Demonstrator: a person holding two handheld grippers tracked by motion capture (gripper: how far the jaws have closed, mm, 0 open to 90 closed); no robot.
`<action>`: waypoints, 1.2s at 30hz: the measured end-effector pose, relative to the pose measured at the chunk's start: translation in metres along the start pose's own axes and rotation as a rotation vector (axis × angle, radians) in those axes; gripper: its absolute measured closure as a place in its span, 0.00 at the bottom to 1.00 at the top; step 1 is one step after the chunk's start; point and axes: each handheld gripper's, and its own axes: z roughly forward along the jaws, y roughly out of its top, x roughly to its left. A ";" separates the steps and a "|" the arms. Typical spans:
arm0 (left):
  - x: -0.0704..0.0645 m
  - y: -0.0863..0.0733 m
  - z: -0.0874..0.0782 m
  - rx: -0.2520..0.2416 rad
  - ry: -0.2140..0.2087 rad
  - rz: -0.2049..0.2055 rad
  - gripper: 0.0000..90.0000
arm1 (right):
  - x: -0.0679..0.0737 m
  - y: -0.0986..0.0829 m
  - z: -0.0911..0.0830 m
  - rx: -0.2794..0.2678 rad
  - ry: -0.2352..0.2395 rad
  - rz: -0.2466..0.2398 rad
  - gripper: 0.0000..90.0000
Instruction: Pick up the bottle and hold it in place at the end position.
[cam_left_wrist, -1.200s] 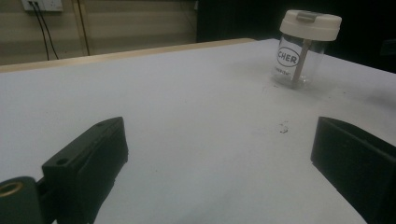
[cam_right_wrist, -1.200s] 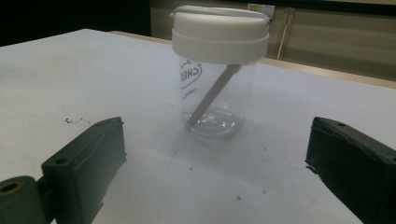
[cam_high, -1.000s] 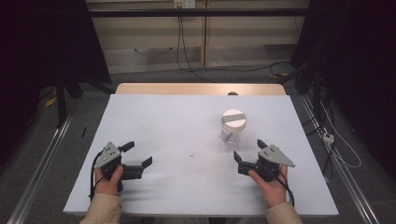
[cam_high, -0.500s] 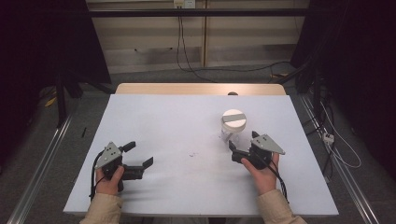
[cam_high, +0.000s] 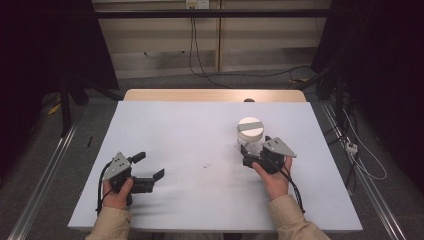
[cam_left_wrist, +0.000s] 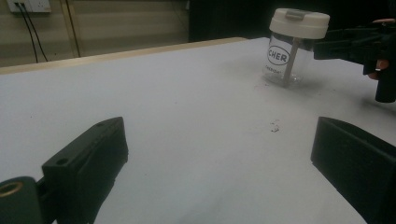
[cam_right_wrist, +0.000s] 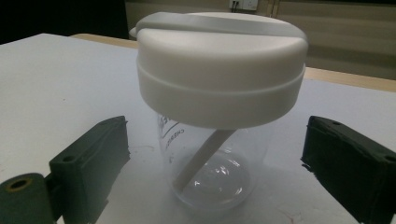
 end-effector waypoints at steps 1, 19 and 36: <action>0.000 0.000 0.000 0.001 0.000 0.001 0.04 | 0.000 0.001 0.002 0.002 -0.007 0.003 0.07; 0.002 0.000 0.000 0.004 0.002 -0.002 0.04 | 0.005 0.007 0.027 0.017 -0.029 0.043 0.08; 0.002 -0.001 0.000 0.003 0.003 -0.005 0.04 | 0.009 0.011 0.047 0.056 -0.064 0.052 0.11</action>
